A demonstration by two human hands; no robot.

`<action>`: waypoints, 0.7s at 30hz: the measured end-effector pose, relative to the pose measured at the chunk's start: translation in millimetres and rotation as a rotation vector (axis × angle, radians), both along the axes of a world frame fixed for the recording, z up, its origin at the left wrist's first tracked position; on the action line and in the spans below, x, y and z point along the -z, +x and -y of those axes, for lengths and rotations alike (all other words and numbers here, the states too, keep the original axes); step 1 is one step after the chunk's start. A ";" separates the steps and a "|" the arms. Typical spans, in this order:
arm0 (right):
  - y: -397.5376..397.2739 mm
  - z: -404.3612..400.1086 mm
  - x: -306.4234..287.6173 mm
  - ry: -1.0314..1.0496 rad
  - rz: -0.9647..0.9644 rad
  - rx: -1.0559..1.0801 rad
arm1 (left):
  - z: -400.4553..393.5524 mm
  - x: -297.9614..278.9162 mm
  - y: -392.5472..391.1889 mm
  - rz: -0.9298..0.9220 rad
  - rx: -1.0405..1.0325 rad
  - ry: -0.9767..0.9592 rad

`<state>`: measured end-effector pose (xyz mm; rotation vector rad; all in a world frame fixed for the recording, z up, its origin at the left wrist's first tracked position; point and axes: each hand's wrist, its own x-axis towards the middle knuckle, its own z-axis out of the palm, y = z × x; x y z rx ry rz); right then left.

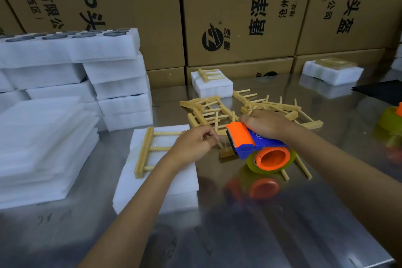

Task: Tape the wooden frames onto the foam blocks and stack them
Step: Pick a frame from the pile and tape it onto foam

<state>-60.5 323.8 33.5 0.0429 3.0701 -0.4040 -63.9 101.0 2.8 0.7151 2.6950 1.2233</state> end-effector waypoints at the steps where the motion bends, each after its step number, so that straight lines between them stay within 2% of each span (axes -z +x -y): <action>1: 0.8 -0.1 -0.2 -0.016 -0.001 0.015 | 0.7 -0.1 0.0 0.005 0.007 0.012; 9: 10.9 -8.9 -5.3 0.024 0.047 -0.001 | 4.8 5.6 -1.4 -0.009 0.034 -0.011; 13: 10.9 -14.4 -8.5 -0.032 0.060 0.018 | 4.5 6.9 -1.7 -0.006 0.019 -0.017; 21: 1.1 -25.8 -8.0 0.060 0.107 0.021 | 4.4 5.1 -4.7 0.036 0.011 0.005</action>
